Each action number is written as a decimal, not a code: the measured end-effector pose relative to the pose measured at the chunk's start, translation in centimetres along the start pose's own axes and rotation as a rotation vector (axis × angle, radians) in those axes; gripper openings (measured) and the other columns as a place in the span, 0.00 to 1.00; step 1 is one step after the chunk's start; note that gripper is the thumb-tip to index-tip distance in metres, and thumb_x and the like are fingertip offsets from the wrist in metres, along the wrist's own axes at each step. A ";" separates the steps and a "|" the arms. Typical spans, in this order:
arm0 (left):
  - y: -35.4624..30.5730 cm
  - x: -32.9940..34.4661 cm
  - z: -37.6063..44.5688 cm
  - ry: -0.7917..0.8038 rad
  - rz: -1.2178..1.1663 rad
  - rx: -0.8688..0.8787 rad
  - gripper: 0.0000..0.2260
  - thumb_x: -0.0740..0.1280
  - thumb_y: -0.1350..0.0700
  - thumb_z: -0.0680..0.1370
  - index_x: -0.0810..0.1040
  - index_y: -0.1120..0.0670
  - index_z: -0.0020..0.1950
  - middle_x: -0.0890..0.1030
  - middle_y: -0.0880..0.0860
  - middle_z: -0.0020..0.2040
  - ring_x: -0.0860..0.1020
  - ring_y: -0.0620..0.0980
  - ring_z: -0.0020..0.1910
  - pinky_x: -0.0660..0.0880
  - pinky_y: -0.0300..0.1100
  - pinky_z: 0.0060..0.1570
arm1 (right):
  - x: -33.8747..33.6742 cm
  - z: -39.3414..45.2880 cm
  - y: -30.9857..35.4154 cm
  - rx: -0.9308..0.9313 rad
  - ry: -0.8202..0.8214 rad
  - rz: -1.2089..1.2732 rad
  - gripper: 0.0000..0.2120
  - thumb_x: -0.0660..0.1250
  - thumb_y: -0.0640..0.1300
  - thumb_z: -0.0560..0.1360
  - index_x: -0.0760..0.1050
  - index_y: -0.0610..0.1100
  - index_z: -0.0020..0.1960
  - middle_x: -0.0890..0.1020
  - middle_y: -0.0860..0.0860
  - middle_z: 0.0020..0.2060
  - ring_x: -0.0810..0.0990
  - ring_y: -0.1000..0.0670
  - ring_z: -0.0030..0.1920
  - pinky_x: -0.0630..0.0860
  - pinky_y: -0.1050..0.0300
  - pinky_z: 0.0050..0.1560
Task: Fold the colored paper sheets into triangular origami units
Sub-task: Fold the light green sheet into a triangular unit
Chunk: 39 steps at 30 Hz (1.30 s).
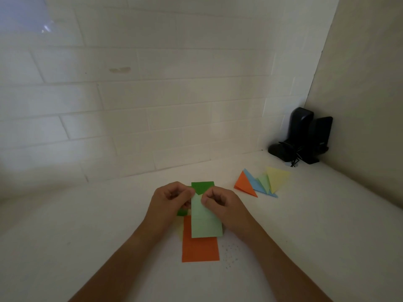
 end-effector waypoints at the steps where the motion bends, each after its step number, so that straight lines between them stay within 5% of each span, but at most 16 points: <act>1: 0.0 -0.1 0.0 -0.011 -0.002 0.006 0.07 0.71 0.62 0.80 0.83 0.62 0.43 0.83 0.54 0.36 0.80 0.45 0.35 0.76 0.34 0.38 | 0.0 0.0 -0.1 0.005 0.006 0.005 0.09 0.67 0.48 0.80 0.79 0.45 0.45 0.80 0.48 0.38 0.76 0.54 0.41 0.71 0.55 0.43; 7: 0.4 -0.5 0.1 -0.031 -0.030 -0.011 0.09 0.69 0.59 0.82 0.82 0.61 0.44 0.83 0.59 0.39 0.80 0.49 0.38 0.78 0.38 0.41 | 0.0 -0.1 -0.1 0.013 0.002 0.006 0.09 0.67 0.47 0.82 0.78 0.47 0.43 0.78 0.51 0.37 0.74 0.54 0.40 0.70 0.57 0.41; 12: 0.9 0.5 0.0 0.093 -0.006 -0.038 0.11 0.71 0.56 0.81 0.79 0.63 0.44 0.82 0.66 0.45 0.83 0.64 0.45 0.80 0.55 0.46 | -0.1 -0.1 0.1 0.001 -0.010 0.028 0.08 0.68 0.49 0.81 0.78 0.45 0.45 0.80 0.43 0.41 0.77 0.52 0.41 0.72 0.56 0.41; 16: 0.6 0.1 0.1 0.034 -0.053 -0.034 0.11 0.70 0.59 0.81 0.76 0.65 0.43 0.80 0.61 0.40 0.78 0.52 0.39 0.75 0.46 0.41 | 0.1 -0.1 0.1 0.005 0.006 0.009 0.09 0.68 0.47 0.82 0.78 0.47 0.44 0.77 0.53 0.35 0.74 0.54 0.38 0.70 0.58 0.39; 21: 0.9 -0.1 0.3 0.004 -0.085 -0.057 0.06 0.69 0.60 0.81 0.80 0.61 0.45 0.80 0.62 0.41 0.79 0.53 0.40 0.77 0.51 0.44 | -0.4 0.0 0.1 -0.024 -0.078 -0.040 0.09 0.67 0.44 0.82 0.76 0.47 0.43 0.76 0.56 0.35 0.72 0.57 0.38 0.68 0.62 0.39; 25: 1.1 -0.1 0.4 0.024 0.065 -0.025 0.07 0.70 0.62 0.80 0.80 0.58 0.42 0.79 0.51 0.35 0.78 0.45 0.34 0.76 0.42 0.39 | -1.0 0.0 0.3 -0.032 -0.148 -0.017 0.09 0.66 0.42 0.82 0.76 0.48 0.42 0.76 0.58 0.35 0.73 0.58 0.39 0.69 0.65 0.40; 30: 1.4 0.6 0.2 0.103 0.330 0.087 0.07 0.72 0.60 0.78 0.83 0.49 0.43 0.84 0.45 0.40 0.80 0.41 0.41 0.73 0.31 0.42 | -0.7 0.0 0.2 -0.057 -0.122 -0.074 0.06 0.69 0.43 0.80 0.78 0.48 0.44 0.80 0.55 0.39 0.77 0.57 0.42 0.72 0.64 0.43; 34: 1.0 0.3 0.3 0.051 0.327 0.137 0.06 0.76 0.56 0.77 0.85 0.46 0.42 0.84 0.45 0.41 0.81 0.44 0.44 0.76 0.39 0.45 | -0.8 0.2 0.2 -0.063 -0.140 -0.043 0.02 0.72 0.45 0.79 0.80 0.49 0.48 0.82 0.54 0.43 0.79 0.56 0.44 0.73 0.64 0.43; 39: 1.1 -0.2 0.4 0.036 0.193 0.073 0.05 0.75 0.48 0.75 0.87 0.48 0.46 0.81 0.47 0.37 0.79 0.47 0.38 0.75 0.46 0.43 | -0.6 0.0 0.2 -0.001 -0.113 0.111 0.08 0.74 0.47 0.78 0.81 0.49 0.56 0.86 0.53 0.44 0.84 0.53 0.45 0.80 0.59 0.44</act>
Point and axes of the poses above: each hand's wrist, its own z-axis towards the middle knuckle, its own x-axis out of the palm, y = z × x, the point moved 5 cm from there along z, towards the middle knuckle
